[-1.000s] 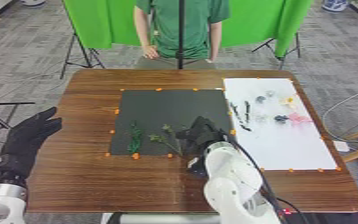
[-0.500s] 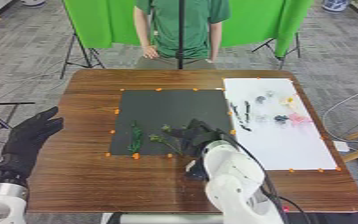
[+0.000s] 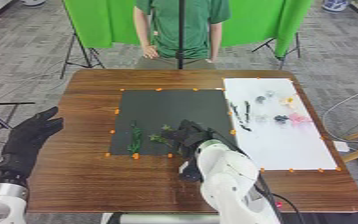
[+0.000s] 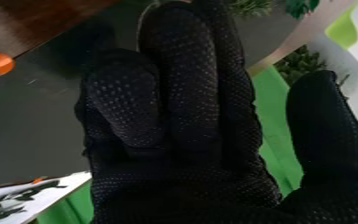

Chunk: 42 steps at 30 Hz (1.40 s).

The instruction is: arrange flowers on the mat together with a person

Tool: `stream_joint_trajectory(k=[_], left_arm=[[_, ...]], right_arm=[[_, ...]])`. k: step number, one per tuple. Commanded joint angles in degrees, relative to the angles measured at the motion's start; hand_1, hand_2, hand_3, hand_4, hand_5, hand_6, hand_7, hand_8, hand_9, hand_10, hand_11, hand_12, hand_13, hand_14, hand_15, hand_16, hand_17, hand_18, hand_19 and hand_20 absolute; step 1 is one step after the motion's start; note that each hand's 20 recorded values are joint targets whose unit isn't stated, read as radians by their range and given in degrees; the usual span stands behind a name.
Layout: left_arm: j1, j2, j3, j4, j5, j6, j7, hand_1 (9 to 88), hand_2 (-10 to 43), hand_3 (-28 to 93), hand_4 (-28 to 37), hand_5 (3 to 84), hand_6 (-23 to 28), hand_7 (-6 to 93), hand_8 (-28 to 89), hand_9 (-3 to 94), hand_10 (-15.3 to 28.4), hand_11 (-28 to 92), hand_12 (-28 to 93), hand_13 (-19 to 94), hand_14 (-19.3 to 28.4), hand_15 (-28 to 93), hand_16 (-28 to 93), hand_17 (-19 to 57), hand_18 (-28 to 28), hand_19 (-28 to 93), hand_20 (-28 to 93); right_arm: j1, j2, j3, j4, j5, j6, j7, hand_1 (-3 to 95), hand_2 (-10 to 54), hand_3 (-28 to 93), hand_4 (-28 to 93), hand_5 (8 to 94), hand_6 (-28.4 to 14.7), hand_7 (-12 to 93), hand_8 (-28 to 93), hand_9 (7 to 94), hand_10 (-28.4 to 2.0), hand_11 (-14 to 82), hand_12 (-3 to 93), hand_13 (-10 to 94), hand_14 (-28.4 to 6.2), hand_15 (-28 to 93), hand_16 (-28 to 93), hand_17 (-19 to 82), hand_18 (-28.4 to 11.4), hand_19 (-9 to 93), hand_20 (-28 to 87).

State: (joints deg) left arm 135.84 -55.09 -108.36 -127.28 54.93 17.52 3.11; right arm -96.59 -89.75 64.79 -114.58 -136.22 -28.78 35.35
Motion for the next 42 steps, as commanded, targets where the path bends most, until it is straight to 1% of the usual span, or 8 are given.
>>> stream_joint_trajectory(k=[1, 19, 32, 34, 35, 37, 40, 42], left_arm=[[0.5, -0.73, 0.24, 0.12, 0.08, -0.25, -0.23, 19.2, 4.9, 66, -28.3, 39.9, 3.9, 9.5, -6, 41.8, 13.7, 15, 13, 33, 17.3, 9, 3, 3.7, 12.5, 3, 16], [0.3, -0.72, 0.54, 0.22, 0.2, -0.35, -0.48, 19.3, 4.8, 66, -28.3, 39.9, 3.9, 9.4, -6, 41.6, 13.7, 15, 13, 33, 17.3, 9, 3, 3.6, 12.5, 3, 16], [0.0, -0.93, 0.34, 0.48, 0.08, -1.18, -0.64, 19.4, 4.7, 67, -28.3, 39.9, 3.9, 9.4, -6, 41.6, 13.8, 15, 13, 33, 17.4, 9, 3, 3.6, 12.5, 3, 16], [-0.3, -0.81, 0.45, 0.63, 0.09, -1.5, -0.69, 19.5, 4.7, 67, -28.3, 39.9, 3.8, 9.4, -6, 41.6, 13.8, 15, 13, 33, 17.4, 9, 3, 3.6, 12.5, 3, 16], [-0.3, -0.85, 0.54, 0.65, 0.2, -1.58, -0.67, 19.5, 4.7, 67, -28.3, 39.9, 3.8, 9.5, -6, 41.7, 13.8, 15, 13, 33, 17.4, 9, 3, 3.6, 12.5, 3, 16], [-1.0, -0.71, 0.81, 0.98, 0.37, -1.99, -0.7, 19.5, 4.7, 67, -28.3, 39.9, 3.9, 9.5, -6, 41.7, 13.8, 15, 13, 33, 17.4, 9, 3, 3.6, 12.5, 3, 16], [-1.4, -0.56, 1.68, 1.28, 0.82, -1.61, 0.61, 19.6, 4.7, 66, -28.3, 40.0, 4.0, 9.4, -6, 41.7, 13.8, 15, 13, 33, 17.3, 9, 3, 4.3, 12.2, 3, 16], [-1.5, -0.63, 2.01, 1.33, 1.21, -1.58, 1.2, 19.7, 4.6, 67, -28.3, 40.2, 4.1, 9.3, -6, 42.0, 14.2, 15, 13, 34, 17.0, 9, 3, 6.3, 10.3, 2, 15]], right_arm=[[-1.2, -0.5, -0.3, 2.5, 3.6, 1.3, -1.5, 26.1, 11.6, 53, -12, 86.1, -2.5, 14, -8, 93.7, -13.4, 34.6, 20.6, 80, -16.2, 60, 30, 30, -20.0, 51, 33], [-1.1, 0.0, 0.4, 1.8, 7.1, 4.7, -2.9, 26.1, 11.4, 53, -13, 85.7, -2.6, 14, -8, 93.7, -13.2, 33.8, 20.8, 80, -16.1, 60, 30, 30, -19.8, 51, 33], [-5.3, 6.9, 12.3, -8.0, 25.3, 12.3, -3.0, 25.7, 10.9, 53, -13, 86.7, -2.5, 15, -7, 93.7, -13.0, 37.5, 20.4, 80, -16.1, 62, 30, 30, -20.3, 53, 34], [-7.2, 9.1, 15.1, -8.7, 28.4, 17.0, -6.5, 25.6, 10.8, 53, -13, 86.8, -2.5, 15, -7, 93.7, -13.1, 37.6, 20.3, 80, -16.0, 62, 30, 30, -20.3, 53, 34], [-8.3, 10.5, 15.8, -8.4, 30.3, 22.1, -9.6, 25.7, 10.8, 53, -13, 86.3, -2.5, 15, -7, 93.7, -13.3, 36.5, 20.3, 79, -16.2, 62, 30, 30, -20.1, 53, 34], [-11.4, 12.3, 19.1, -5.3, 37.4, 28.7, -24.4, 25.4, 10.6, 53, -13, 83.4, -2.3, 16, -7, 93.5, -14.0, 30.5, 22.7, 77, -16.5, 61, 29, 29, -19.5, 50, 33], [-15.1, 14.9, 20.7, -0.1, 58.7, 36.7, -47.2, 23.0, 9.3, 58, -14, 77.2, -2.5, 17, -8, 87.1, -15.7, 24.4, 22.7, 71, -16.9, 53, 27, 27, -17.9, 39, 32], [-17.3, 15.5, 21.9, 0.5, 75.6, 35.3, -53.9, 20.3, 7.3, 64, -15, 72.5, -2.7, 17, -8, 77.9, -16.6, 18.4, 21.0, 65, -16.6, 37, 26, 25, -17.3, 28, 33]])
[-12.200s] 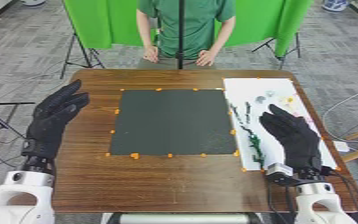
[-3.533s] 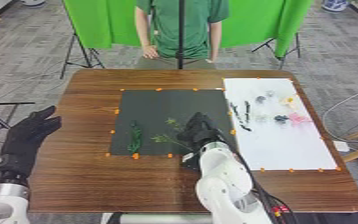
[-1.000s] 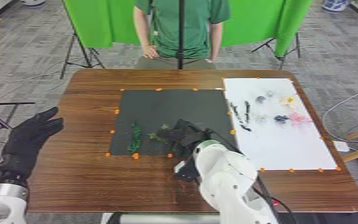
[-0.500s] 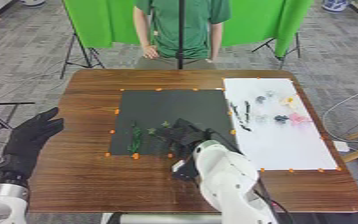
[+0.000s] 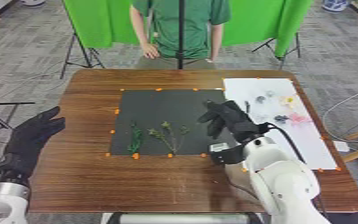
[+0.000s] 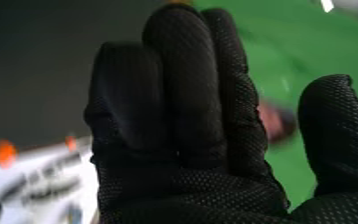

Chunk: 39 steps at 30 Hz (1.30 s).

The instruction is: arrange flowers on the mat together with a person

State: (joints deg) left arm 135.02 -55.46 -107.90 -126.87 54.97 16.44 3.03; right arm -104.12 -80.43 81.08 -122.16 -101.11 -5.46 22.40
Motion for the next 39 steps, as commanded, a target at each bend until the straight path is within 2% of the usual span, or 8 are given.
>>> stream_joint_trajectory(k=[1, 3, 5, 9, 14, 27, 32, 39], left_arm=[[-0.4, -0.31, 1.55, 0.81, 1.32, -0.28, 1.74, 19.9, 4.6, 67, -28.3, 40.7, 4.6, 9.3, -6, 42.3, 14.3, 15, 13, 35, 17.1, 9, 3, 7.1, 9.4, 2, 15], [-0.2, -0.22, 1.74, 0.67, 1.52, 0.18, 2.62, 20.3, 4.6, 67, -28.3, 41.4, 5.1, 8.9, -6, 42.9, 14.5, 15, 12, 36, 16.8, 9, 2, 8.0, 8.4, 2, 15], [-0.2, -0.07, 2.08, 0.54, 1.64, 0.28, 3.09, 20.5, 4.4, 67, -28.3, 42.0, 5.5, 8.6, -6, 43.7, 14.7, 15, 12, 36, 16.8, 9, 2, 8.7, 7.9, 2, 15], [-0.1, -0.18, 2.21, 0.09, 2.75, -0.37, 3.54, 20.6, 4.1, 67, -28.3, 42.7, 6.1, 8.3, -6, 44.7, 14.9, 15, 12, 37, 16.7, 10, 1, 9.3, 7.9, 2, 16], [-0.3, -0.29, 2.54, -0.25, 2.96, -0.32, 4.08, 20.5, 3.8, 67, -28.3, 42.6, 5.6, 8.9, -6, 44.8, 14.9, 16, 11, 37, 16.7, 10, 0, 9.1, 8.6, 2, 16], [-0.5, -0.26, 3.48, -0.32, 3.9, -0.81, 4.07, 20.4, 3.1, 68, -28.3, 42.5, 5.1, 9.3, -6, 44.9, 14.8, 16, 11, 37, 16.8, 11, 0, 8.7, 9.5, 2, 16], [-1.4, 0.31, 3.75, -0.18, 5.43, -1.74, 3.47, 21.6, 1.9, 69, -28.3, 42.5, 5.0, 9.5, -6, 45.0, 14.7, 16, 12, 37, 16.8, 11, 1, 9.0, 9.9, 2, 17], [-1.8, 0.52, 3.7, -0.21, 6.23, -2.23, 3.29, 23.1, 0.7, 69, -28.3, 42.5, 4.9, 9.7, -7, 45.0, 14.6, 16, 12, 38, 16.8, 11, 1, 8.9, 10.6, 3, 18]], right_arm=[[-10.5, 6.0, 6.0, 8.1, 48.0, 10.9, -42.9, 16.5, 6.4, 67, -15, 68.6, -2.7, 16, -9, 71.5, -17.2, 14.1, 19.7, 59, -16.7, 24, 26, 23, -17.3, 20, 34], [-12.3, 5.5, 7.4, 8.2, 57.4, 7.7, -45.3, 10.9, 6.2, 70, -16, 60.0, -2.5, 14, -8, 58.7, -17.2, 8.2, 17.0, 46, -16.0, 14, 24, 21, -17.2, 13, 31], [-14.4, 5.4, 8.8, 8.3, 58.8, 5.3, -47.4, 6.6, 5.7, 73, -17, 47.2, -1.7, 9, -8, 46.1, -16.6, 5.1, 14.2, 33, -14.0, 8, 19, 17, -16.5, 6, 27], [-18.8, 5.7, 11.7, 7.2, 54.8, 0.5, -49.3, 3.7, 4.4, 75, -17, 37.2, -0.6, 8, -8, 36.8, -15.4, 2.4, 10.8, 23, -10.8, 3, 13, 13, -13.4, 0, 22], [-22.2, 5.9, 13.1, 5.0, 53.2, -1.8, -50.1, 2.7, 3.9, 76, -18, 37.0, -0.7, 7, -8, 35.7, -15.2, 2.5, 8.8, 22, -9.4, 2, 10, 11, -12.5, 0, 20], [-23.6, 6.0, 16.2, 3.2, 49.5, 0.6, -51.6, 2.9, 4.3, 75, -18, 41.9, -2.3, 8, -8, 39.0, -15.1, 3.8, 8.8, 25, -10.3, 6, 7, 14, -13.5, 1, 20], [-24.2, 6.2, 17.9, 2.1, 49.3, 1.6, -50.0, 3.4, 3.2, 75, -17, 44.8, -4.0, 8, -8, 41.1, -15.6, 4.3, 9.2, 28, -11.5, 8, 7, 15, -14.1, 1, 21], [-24.4, 6.2, 19.6, 1.6, 47.9, 1.7, -44.5, 5.1, 1.0, 74, -17, 45.6, -5.8, 7, -8, 41.7, -16.7, 4.5, 9.7, 28, -12.9, 9, 7, 16, -14.4, 1, 22]])
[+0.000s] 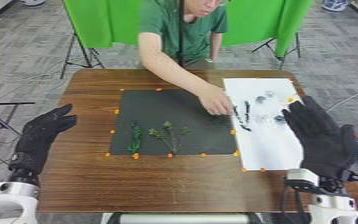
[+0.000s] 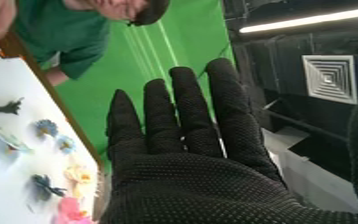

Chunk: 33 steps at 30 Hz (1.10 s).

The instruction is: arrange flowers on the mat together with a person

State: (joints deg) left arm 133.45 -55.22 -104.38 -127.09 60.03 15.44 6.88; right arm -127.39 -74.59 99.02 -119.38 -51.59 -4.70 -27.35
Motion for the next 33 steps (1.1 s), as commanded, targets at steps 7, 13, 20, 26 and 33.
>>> stream_joint_trajectory(k=[7, 13, 20, 26, 33], left_arm=[[-2.3, 1.88, 1.23, 0.48, 1.67, -2.01, -1.13, 24.3, -0.1, 69, -28.1, 42.5, 4.8, 9.7, -7, 45.0, 14.5, 16, 12, 38, 16.8, 11, 1, 8.7, 10.8, 3, 17], [-3.7, 2.07, 1.72, 0.28, 2.55, -2.27, -0.91, 24.5, 0.0, 69, -27.8, 42.5, 4.8, 9.7, -7, 45.0, 14.5, 16, 12, 37, 16.8, 11, 1, 8.6, 10.7, 3, 17], [-4.4, 2.29, 2.44, 0.66, 3.31, -3.34, -1.06, 24.5, -0.1, 69, -27.5, 42.4, 4.8, 9.7, -7, 45.0, 14.4, 16, 12, 37, 16.8, 11, 1, 8.5, 10.8, 3, 17], [-3.9, 2.38, 1.85, 0.55, 2.75, -3.13, -0.84, 24.6, -0.1, 69, -27.4, 42.4, 4.7, 9.8, -6, 45.0, 14.5, 16, 12, 37, 16.8, 10, 1, 8.5, 10.8, 3, 17], [-4.3, 2.47, 2.15, 0.73, 2.94, -3.57, -1.22, 24.7, -0.3, 69, -27.2, 42.5, 4.8, 9.6, -7, 44.9, 14.4, 16, 12, 37, 16.8, 10, 1, 8.3, 10.7, 2, 17]], right_arm=[[0.5, 0.4, 0.7, 0.0, -2.4, 2.4, 8.6, 6.0, 1.3, 72, -17, 45.8, -6.7, 6, -8, 42.1, -17.6, 4.5, 10.3, 29, -14.1, 9, 8, 16, -14.6, 1, 22], [3.1, 1.3, 0.1, 0.4, -3.5, 1.5, 10.3, 5.9, 1.6, 71, -16, 45.6, -6.9, 6, -7, 42.2, -17.9, 4.4, 10.6, 28, -14.4, 9, 8, 16, -14.7, 2, 22], [4.2, 1.2, -0.4, 0.8, -4.0, 0.8, 10.3, 5.8, 0.5, 69, -17, 45.4, -7.1, 6, -7, 42.0, -17.9, 4.4, 10.8, 28, -14.8, 9, 9, 16, -14.9, 2, 22], [4.2, 0.6, -0.8, 1.1, -5.0, 0.0, 10.1, 6.4, -0.9, 69, -16, 45.1, -7.2, 6, -7, 41.8, -17.9, 4.3, 11.0, 28, -15.0, 9, 9, 16, -14.9, 2, 22], [4.4, 0.8, -1.1, 1.4, -5.6, 0.5, 10.5, 6.8, -1.3, 69, -16, 45.0, -7.1, 6, -7, 41.8, -17.9, 4.4, 11.2, 29, -15.1, 9, 10, 16, -14.9, 2, 22]])
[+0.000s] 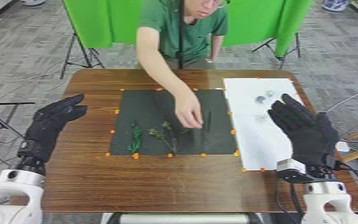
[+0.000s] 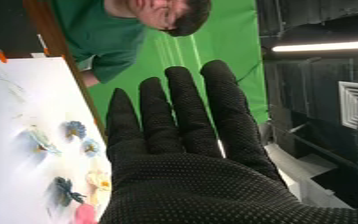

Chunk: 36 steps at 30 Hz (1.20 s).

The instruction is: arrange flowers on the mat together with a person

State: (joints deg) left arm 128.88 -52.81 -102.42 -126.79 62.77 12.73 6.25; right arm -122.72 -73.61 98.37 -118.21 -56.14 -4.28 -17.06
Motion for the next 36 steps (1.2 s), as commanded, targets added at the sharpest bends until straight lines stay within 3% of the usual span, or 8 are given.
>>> stream_joint_trajectory(k=[1, 25, 31, 36], left_arm=[[0.3, 0.02, 0.24, 0.42, 0.17, -0.92, -0.57, 24.8, -0.3, 69, -27.3, 42.5, 4.8, 9.6, -7, 44.9, 14.4, 16, 12, 37, 16.8, 10, 1, 8.4, 10.7, 2, 17], [1.0, -0.26, -0.16, 0.4, -1.06, -0.4, -0.47, 24.9, -0.2, 68, -27.1, 42.5, 4.7, 9.6, -6, 44.9, 14.5, 16, 12, 37, 16.9, 10, 1, 8.3, 10.6, 2, 17], [1.2, -0.42, -0.3, 0.33, -1.25, -0.17, -0.29, 24.9, -0.2, 68, -27.0, 42.5, 4.8, 9.6, -6, 44.9, 14.4, 16, 12, 37, 16.9, 10, 1, 8.3, 10.6, 2, 17], [1.9, -0.61, -0.73, 0.14, -1.57, 0.22, -0.2, 24.9, -0.2, 68, -27.1, 42.5, 4.8, 9.5, -6, 44.9, 14.4, 16, 12, 37, 16.9, 10, 1, 8.3, 10.6, 2, 17]], right_arm=[[-0.2, -0.2, -0.5, 0.4, -1.1, 0.0, 0.0, 6.9, -1.3, 69, -16, 45.1, -7.1, 6, -7, 41.9, -18.0, 4.3, 11.2, 29, -15.1, 9, 10, 16, -14.8, 2, 22], [0.6, 0.1, -1.2, 0.7, -3.6, 0.8, 0.3, 8.6, -2.9, 70, -16, 44.3, -6.3, 6, -7, 40.4, -17.9, 4.2, 12.7, 29, -15.5, 8, 12, 17, -15.0, 4, 24], [0.6, 0.5, -0.7, 0.1, -6.0, 1.6, 1.8, 9.3, -4.6, 71, -15, 44.0, -5.4, 7, -7, 40.6, -17.9, 4.2, 13.0, 30, -13.6, 8, 11, 17, -14.7, 4, 24], [3.1, 2.6, -1.4, -0.6, -9.5, 5.4, 4.2, 9.7, -5.7, 71, -15, 43.9, -5.3, 7, -7, 40.7, -18.0, 4.2, 13.1, 30, -13.4, 9, 11, 18, -14.5, 5, 25]])
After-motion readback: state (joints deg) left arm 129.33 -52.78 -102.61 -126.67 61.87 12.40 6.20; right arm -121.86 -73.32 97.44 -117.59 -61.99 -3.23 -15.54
